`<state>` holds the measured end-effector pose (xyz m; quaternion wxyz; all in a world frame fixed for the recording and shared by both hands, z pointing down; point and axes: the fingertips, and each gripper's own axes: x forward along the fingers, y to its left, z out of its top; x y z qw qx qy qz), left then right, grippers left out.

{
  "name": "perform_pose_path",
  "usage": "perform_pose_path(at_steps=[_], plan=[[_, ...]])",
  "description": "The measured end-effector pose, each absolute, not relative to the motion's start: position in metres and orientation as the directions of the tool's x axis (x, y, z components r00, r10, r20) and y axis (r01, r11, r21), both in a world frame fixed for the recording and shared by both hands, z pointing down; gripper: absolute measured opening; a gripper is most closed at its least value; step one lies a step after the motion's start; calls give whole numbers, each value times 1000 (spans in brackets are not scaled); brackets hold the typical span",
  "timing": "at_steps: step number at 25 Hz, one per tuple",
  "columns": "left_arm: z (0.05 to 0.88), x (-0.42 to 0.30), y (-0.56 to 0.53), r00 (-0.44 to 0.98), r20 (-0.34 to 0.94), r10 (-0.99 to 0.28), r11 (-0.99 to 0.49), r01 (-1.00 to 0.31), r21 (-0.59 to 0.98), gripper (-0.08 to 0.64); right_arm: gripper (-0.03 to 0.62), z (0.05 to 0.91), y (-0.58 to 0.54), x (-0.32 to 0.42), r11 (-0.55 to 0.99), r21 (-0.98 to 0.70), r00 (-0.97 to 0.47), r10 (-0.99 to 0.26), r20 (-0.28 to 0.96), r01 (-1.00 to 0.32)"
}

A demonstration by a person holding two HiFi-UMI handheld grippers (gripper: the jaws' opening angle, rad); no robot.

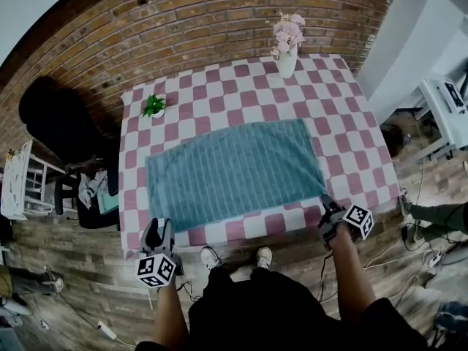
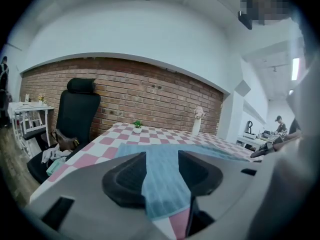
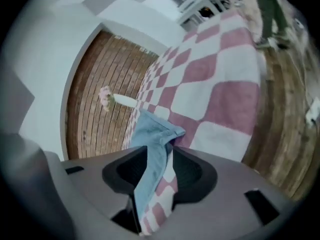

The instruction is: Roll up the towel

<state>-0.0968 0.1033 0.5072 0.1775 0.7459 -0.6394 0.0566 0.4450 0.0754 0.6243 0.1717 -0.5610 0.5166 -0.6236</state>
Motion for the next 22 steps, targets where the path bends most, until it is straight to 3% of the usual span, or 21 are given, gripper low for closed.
perform_pose_path(at_steps=[4, 8, 12, 14, 18, 22], plan=[[500, -92, 85, 224, 291, -930, -169, -965, 200, 195, 156, 640, 72, 451, -474, -869, -214, -842, 495, -143], [503, -83, 80, 278, 296, -914, -217, -950, 223, 193, 158, 645, 67, 469, -487, -872, -68, -869, 490, -55], [511, -83, 78, 308, 323, -895, -243, -943, 226, 193, 158, 650, 55, 475, -470, -883, -33, -882, 470, -4], [511, -88, 74, 312, 328, -891, -248, -943, 224, 189, 152, 652, 51, 473, -486, -874, -32, -873, 486, -14], [512, -99, 68, 308, 336, -890, -244, -945, 218, 183, 37, 651, 47, 475, -526, -843, -3, -848, 530, -112], [515, -111, 65, 306, 346, -887, -240, -945, 221, 179, 28, 629, 36, 473, -505, -814, 36, -855, 518, -285]])
